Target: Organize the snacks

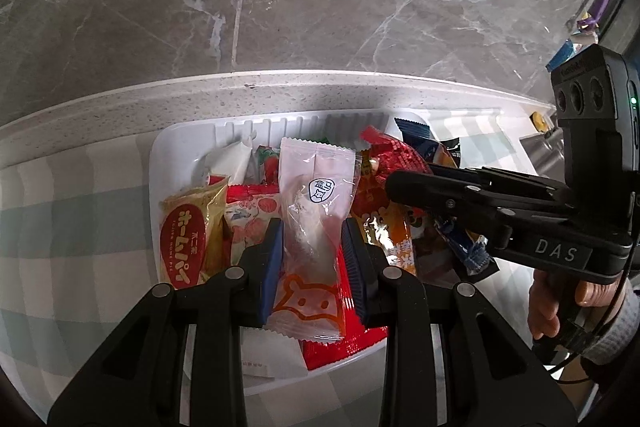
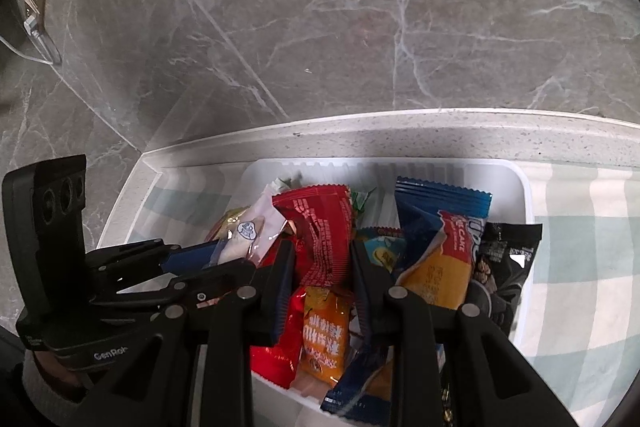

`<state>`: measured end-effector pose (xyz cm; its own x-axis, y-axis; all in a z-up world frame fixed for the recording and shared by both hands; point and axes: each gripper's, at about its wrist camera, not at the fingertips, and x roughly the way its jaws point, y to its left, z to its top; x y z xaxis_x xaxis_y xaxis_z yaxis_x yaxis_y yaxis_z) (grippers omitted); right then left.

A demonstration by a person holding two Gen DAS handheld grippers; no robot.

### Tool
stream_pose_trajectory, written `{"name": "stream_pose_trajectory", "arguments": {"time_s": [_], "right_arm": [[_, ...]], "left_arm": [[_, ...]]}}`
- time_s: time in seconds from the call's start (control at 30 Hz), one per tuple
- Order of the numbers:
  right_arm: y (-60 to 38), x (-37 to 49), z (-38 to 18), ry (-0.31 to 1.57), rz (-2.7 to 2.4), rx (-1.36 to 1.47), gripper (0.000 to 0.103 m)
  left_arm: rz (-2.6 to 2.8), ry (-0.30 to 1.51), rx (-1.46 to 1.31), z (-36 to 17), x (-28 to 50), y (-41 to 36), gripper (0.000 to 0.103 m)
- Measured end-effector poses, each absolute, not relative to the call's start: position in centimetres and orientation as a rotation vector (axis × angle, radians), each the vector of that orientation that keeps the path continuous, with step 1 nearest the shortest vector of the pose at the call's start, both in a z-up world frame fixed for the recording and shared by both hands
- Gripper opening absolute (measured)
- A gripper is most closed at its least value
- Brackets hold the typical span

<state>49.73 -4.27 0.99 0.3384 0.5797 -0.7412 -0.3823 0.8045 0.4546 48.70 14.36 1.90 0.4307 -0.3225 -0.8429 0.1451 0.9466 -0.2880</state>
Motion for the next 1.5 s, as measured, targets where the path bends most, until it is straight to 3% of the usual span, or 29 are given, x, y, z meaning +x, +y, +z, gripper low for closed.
{"name": "stream_pose_trajectory", "arguments": {"time_s": [0.23,0.33,0.53,0.6,0.7,0.9,1.17,1.43,1.5], "right_arm": [[-3.9,50.2,0.5,1.057,0.631,0.202,0.030],[-3.7,50.1,0.4,1.056,0.630,0.188,0.033],[-3.3,49.9,0.6,1.051,0.634,0.169,0.036],[-3.3,49.8,0.7,1.045,0.628,0.166,0.043],[-3.5,49.6,1.1,1.031,0.624,0.163,0.046],[-4.4,48.7,2.7,0.994,0.626,0.179,0.047],[-6.3,45.7,5.7,0.901,0.607,0.174,0.050],[-9.9,40.8,9.7,0.774,0.579,0.171,0.051],[-10.8,39.5,10.8,0.736,0.575,0.175,0.057]], "left_arm": [[-0.266,1.091,-0.174,1.3,48.9,13.9,0.029],[-0.249,1.089,-0.175,1.1,49.0,13.8,0.041],[-0.231,1.065,-0.195,1.8,48.8,14.0,0.045],[-0.227,1.062,-0.202,1.8,48.6,14.1,0.047],[-0.222,1.051,-0.207,1.9,48.3,14.1,0.059],[-0.196,1.003,-0.211,3.1,47.1,14.3,0.072],[-0.084,0.881,-0.152,7.6,44.3,14.0,0.078],[0.188,0.620,0.054,16.4,39.8,12.2,0.078],[0.244,0.548,0.118,18.8,38.1,11.2,0.080]]}}
